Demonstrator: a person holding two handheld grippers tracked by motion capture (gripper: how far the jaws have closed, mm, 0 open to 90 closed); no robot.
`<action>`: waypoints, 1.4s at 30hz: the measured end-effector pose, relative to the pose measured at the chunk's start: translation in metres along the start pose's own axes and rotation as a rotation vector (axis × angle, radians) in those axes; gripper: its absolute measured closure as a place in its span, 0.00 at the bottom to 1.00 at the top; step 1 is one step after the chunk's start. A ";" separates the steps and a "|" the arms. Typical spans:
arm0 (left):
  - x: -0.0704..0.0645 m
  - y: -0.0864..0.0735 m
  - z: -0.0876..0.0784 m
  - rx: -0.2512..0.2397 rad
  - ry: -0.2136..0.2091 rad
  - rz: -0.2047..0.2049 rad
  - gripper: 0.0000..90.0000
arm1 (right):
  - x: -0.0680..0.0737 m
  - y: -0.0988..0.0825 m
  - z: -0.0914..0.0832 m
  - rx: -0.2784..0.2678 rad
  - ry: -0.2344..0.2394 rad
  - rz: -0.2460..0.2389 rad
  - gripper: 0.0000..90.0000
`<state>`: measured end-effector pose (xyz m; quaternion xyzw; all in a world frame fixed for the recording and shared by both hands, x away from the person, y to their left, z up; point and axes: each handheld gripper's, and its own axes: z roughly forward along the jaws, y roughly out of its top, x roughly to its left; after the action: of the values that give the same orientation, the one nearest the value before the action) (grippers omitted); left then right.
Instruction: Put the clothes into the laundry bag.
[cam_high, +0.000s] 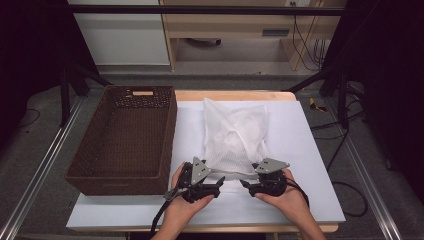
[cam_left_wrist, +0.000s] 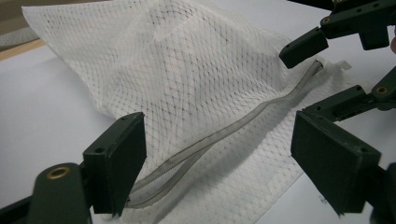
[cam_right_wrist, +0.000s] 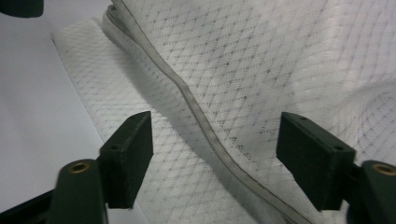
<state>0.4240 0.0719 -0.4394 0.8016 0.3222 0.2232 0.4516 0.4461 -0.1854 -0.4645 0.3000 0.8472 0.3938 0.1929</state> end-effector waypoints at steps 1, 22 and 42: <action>0.000 0.000 0.000 0.001 -0.004 -0.008 0.20 | -0.001 0.000 -0.001 0.002 0.000 0.005 0.27; -0.006 0.003 -0.005 -0.003 -0.058 -0.053 0.09 | -0.016 0.008 -0.023 -0.127 -0.094 0.079 0.10; 0.002 0.029 -0.042 -0.018 -0.070 -0.050 0.08 | -0.048 -0.005 -0.049 -0.248 -0.273 0.288 0.07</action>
<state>0.4075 0.0869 -0.3933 0.7964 0.3242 0.1866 0.4751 0.4524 -0.2461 -0.4340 0.4425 0.7067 0.4741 0.2829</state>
